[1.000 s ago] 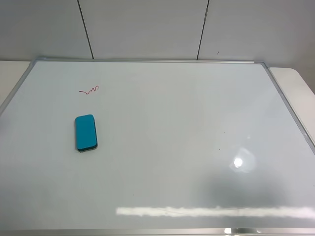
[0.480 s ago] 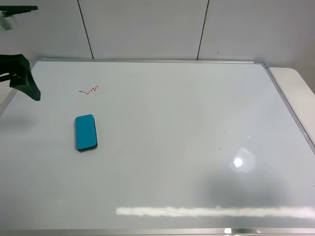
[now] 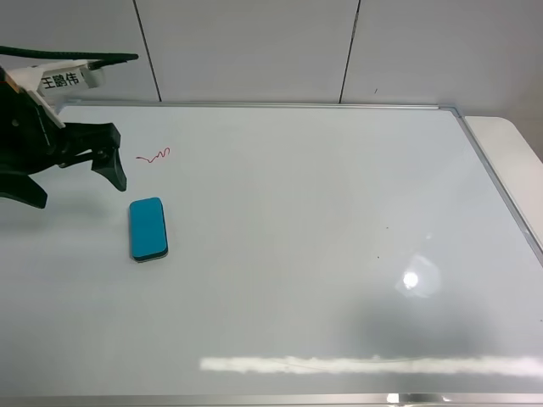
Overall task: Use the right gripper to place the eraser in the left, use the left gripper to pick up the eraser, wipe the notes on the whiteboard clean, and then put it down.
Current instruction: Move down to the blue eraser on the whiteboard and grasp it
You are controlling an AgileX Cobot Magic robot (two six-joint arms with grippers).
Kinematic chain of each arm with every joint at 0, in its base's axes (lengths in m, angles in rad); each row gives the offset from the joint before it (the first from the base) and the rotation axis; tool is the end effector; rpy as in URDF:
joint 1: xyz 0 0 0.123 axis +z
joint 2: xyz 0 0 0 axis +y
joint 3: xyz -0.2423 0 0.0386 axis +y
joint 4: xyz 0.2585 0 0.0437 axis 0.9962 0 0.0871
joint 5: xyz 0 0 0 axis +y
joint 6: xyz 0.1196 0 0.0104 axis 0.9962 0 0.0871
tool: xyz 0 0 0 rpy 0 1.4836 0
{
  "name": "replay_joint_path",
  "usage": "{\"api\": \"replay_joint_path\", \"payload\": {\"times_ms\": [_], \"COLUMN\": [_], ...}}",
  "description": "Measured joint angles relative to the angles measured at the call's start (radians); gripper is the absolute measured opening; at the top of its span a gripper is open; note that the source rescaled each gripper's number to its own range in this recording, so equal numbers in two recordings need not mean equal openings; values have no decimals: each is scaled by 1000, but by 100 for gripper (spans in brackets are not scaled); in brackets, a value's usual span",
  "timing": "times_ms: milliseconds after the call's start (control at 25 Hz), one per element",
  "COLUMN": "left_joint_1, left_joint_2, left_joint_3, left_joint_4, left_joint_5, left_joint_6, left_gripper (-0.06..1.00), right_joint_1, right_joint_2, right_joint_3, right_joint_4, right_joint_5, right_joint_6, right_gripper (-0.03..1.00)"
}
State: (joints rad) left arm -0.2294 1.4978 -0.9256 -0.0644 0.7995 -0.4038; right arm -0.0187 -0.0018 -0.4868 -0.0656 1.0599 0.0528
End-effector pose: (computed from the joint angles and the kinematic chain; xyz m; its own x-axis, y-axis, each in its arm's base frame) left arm 0.2867 -0.0726 0.1492 -0.9455 -0.2242 -0.2361 -0.1890 0.9684 -0.1628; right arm 0.0713 -0.0082 0.2654 -0.4630 0.0293 -0.8859 0.0789 0.9968 -0.0082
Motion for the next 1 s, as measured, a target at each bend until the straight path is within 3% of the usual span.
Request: {"api": "replay_joint_path", "payload": {"times_ms": [520,1000], "left_joint_1": [-47,-172], "left_joint_2": [194,293], "left_joint_3": [-6,-99], "left_joint_4": [15,90], "left_joint_5": [-127,-104], "left_joint_6": [-52,-173], "left_gripper": [90,89], "right_joint_1": [0,0], "right_joint_2": [0,0], "right_joint_3": [0,0], "right_joint_4": [0,-17], "right_joint_5": [0,0], "right_joint_6": [0,18], "right_gripper": [100,100]}}
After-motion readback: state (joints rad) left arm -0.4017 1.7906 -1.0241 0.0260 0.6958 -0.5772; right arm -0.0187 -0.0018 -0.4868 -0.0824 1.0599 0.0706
